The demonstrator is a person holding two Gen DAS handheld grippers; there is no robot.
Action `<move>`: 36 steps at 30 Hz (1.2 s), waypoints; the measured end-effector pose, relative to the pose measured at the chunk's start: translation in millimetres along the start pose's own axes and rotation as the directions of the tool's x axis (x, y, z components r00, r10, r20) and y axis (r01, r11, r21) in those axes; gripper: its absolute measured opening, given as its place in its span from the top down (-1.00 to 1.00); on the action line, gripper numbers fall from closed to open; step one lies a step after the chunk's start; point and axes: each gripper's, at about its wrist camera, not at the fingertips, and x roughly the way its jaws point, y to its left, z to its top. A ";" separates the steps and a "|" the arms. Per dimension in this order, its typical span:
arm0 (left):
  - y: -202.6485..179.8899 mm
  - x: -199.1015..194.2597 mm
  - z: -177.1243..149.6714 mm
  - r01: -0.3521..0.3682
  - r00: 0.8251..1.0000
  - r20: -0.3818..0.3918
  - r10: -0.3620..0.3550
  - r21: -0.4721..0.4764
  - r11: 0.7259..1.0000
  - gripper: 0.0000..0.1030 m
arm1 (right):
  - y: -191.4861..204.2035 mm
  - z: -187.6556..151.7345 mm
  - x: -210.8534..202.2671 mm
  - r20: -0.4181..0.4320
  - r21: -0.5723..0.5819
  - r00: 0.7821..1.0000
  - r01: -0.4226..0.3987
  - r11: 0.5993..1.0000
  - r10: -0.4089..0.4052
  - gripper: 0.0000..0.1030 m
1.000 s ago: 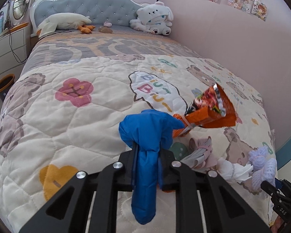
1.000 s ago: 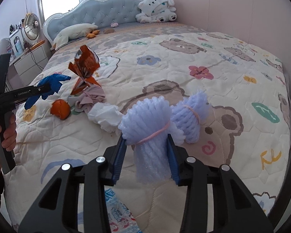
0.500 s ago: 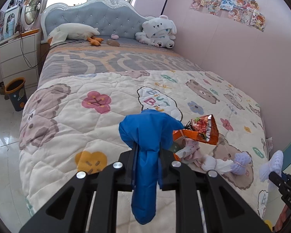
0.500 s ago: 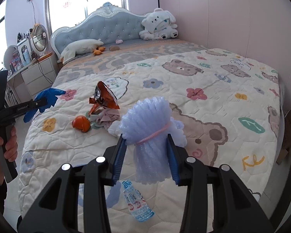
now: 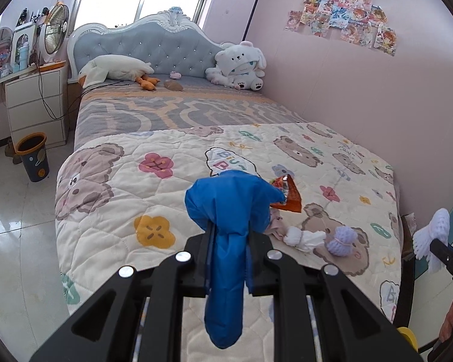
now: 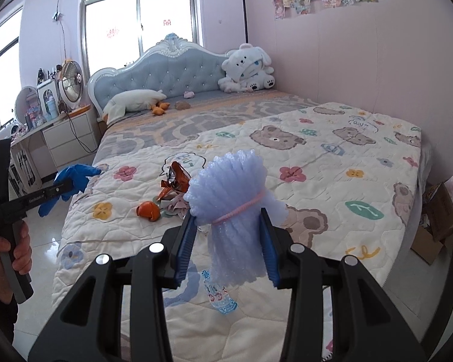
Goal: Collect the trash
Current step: 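Lift the blue glove and lavender net and carry both to the yellow bin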
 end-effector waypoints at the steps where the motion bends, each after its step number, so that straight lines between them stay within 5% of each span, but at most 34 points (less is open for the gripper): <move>1: -2.3 -4.3 -1.8 0.001 1.000 0.002 -0.001 0.002 1.000 0.71 | -1.8 0.1 -5.6 0.004 0.002 1.000 -0.001 1.000 0.001 0.25; 36: -127.8 -83.4 -72.0 0.156 0.988 -0.003 -0.157 0.160 0.975 0.71 | -70.0 -50.9 -157.7 0.096 0.087 0.995 0.020 0.996 -0.028 0.23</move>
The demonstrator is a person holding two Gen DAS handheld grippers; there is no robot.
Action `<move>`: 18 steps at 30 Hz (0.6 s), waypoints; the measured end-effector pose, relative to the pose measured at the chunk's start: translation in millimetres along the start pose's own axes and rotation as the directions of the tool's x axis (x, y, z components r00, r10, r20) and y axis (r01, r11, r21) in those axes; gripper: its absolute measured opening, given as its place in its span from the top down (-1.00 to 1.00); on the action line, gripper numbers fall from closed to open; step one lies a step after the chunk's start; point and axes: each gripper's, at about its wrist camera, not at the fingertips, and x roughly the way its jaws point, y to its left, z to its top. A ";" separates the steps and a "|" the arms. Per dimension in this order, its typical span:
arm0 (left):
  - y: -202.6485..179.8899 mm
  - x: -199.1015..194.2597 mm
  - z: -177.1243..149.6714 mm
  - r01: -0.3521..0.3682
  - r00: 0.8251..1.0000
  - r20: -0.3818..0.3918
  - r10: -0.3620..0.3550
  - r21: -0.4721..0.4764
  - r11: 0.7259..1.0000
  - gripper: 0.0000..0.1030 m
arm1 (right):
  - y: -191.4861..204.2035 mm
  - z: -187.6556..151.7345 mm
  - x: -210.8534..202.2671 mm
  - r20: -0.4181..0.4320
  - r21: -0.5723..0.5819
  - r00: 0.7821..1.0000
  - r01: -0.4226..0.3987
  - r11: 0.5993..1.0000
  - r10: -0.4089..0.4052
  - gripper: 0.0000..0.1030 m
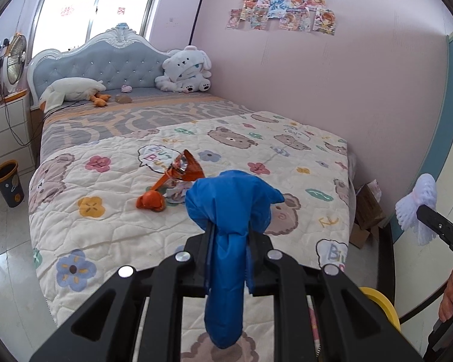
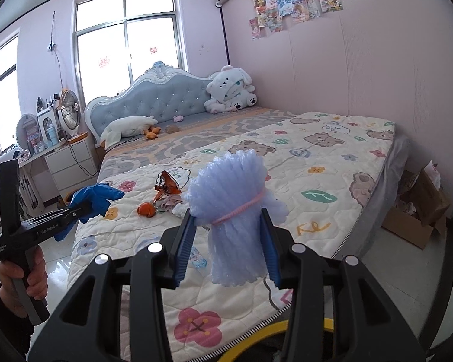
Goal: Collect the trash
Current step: 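Lift the blue glove and lavender net and carry both to the yellow bin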
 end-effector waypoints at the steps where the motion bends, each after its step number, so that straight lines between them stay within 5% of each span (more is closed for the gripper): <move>1: -3.3 0.3 -1.4 0.007 1.000 -0.003 -0.007 0.000 1.000 0.71 | -2.3 -1.6 -2.1 -0.001 0.002 1.000 0.003 1.000 -0.003 0.23; 18: -77.0 -9.3 -31.6 0.134 0.990 -0.039 -0.132 0.060 0.989 0.71 | -45.3 -39.5 -47.8 -0.017 0.057 0.999 0.048 0.997 -0.047 0.22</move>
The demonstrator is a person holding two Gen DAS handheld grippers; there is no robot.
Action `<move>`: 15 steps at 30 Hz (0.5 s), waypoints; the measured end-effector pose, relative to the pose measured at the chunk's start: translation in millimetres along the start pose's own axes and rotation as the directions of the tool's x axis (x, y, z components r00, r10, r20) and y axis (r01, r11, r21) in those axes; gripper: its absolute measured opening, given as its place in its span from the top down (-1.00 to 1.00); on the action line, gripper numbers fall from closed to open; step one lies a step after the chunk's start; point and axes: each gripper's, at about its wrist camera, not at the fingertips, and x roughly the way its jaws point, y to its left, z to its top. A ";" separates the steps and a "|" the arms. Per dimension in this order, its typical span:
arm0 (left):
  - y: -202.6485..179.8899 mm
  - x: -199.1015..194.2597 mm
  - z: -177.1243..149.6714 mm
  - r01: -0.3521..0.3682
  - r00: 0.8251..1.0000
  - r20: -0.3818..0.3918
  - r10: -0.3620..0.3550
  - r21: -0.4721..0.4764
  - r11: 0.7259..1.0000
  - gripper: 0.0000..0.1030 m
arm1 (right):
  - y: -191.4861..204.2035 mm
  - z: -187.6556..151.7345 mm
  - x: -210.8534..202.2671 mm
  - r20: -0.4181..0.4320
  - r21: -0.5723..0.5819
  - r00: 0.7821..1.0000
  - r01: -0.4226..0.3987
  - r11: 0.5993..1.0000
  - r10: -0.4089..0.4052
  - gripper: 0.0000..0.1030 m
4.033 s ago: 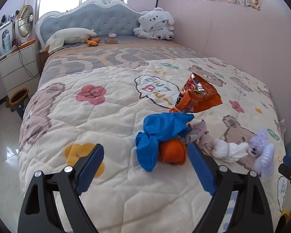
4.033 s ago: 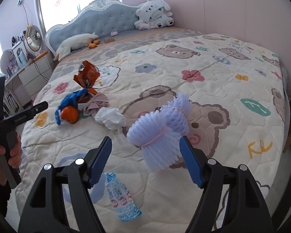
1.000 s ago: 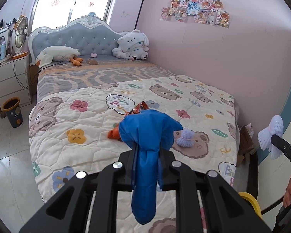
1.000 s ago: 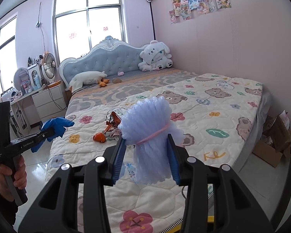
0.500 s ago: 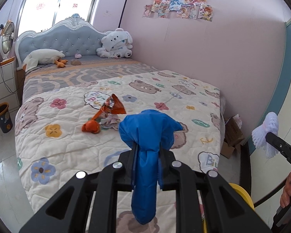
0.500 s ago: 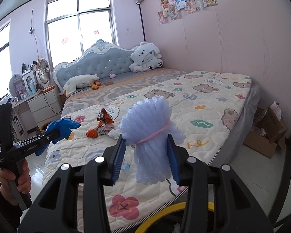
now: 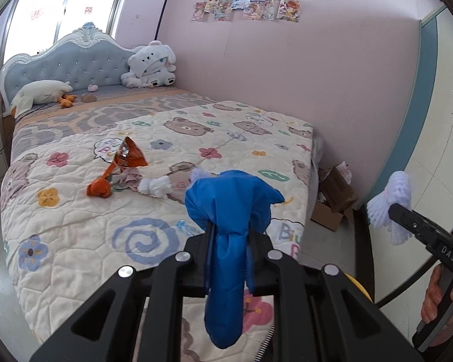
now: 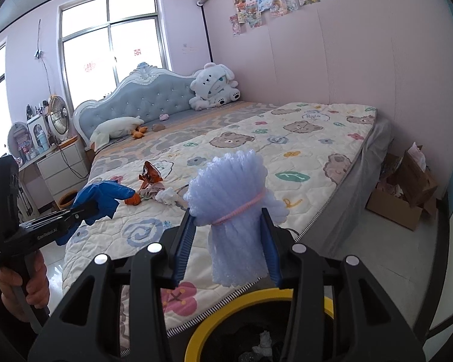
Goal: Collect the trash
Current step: 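Lift the blue glove and lavender net and carry both to the yellow bin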
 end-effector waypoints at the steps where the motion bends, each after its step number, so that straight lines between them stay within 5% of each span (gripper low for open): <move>1: -4.6 0.4 -1.8 0.013 1.000 -0.005 -0.013 -0.002 1.000 0.71 | -3.0 -2.8 -2.5 -0.002 0.003 1.000 0.002 1.000 -0.001 0.22; 15: -68.2 -0.1 -37.4 0.099 0.994 -0.055 -0.094 0.094 0.991 0.70 | -21.7 -34.2 -37.5 -0.020 0.033 1.000 0.003 0.999 -0.003 0.19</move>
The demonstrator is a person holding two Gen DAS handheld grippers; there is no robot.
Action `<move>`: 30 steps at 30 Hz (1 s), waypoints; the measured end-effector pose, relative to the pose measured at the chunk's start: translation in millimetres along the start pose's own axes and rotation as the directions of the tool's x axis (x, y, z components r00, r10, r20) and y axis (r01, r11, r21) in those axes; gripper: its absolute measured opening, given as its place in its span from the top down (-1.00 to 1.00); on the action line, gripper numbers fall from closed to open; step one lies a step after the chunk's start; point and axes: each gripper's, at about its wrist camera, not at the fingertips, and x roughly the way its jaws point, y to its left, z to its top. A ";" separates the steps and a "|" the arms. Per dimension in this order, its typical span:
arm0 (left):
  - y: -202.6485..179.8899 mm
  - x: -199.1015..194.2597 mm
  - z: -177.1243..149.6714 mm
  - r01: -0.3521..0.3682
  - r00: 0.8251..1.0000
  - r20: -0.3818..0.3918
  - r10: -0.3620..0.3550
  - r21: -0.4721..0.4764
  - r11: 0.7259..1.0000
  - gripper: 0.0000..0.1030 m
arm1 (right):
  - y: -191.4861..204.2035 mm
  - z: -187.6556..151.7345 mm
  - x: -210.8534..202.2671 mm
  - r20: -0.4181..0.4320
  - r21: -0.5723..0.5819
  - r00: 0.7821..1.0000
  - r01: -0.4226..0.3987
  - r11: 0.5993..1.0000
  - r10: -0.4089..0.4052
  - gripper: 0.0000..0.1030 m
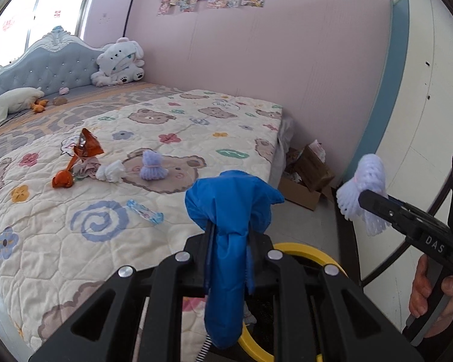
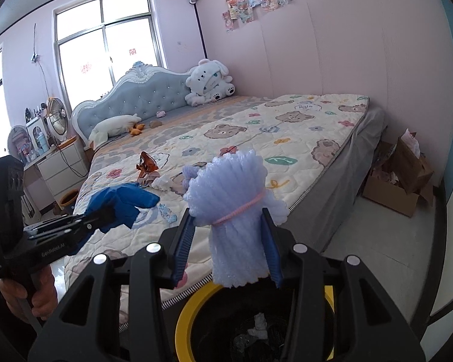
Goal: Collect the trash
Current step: 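Lift the blue glove and lavender net and carry both to the yellow bin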
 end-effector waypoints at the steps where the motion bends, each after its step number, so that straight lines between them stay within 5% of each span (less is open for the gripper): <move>1: -3.6 -0.3 -2.4 0.007 1.000 -0.003 -0.007 0.004 1.000 0.70 | -1.7 -1.9 -2.0 -0.001 0.004 1.000 -0.001 1.000 0.001 0.19; 30: -69.3 11.5 -57.3 0.064 0.993 -0.108 -0.054 0.089 0.994 0.68 | -35.5 -41.7 -35.3 -0.040 0.079 0.998 -0.047 0.996 0.050 0.13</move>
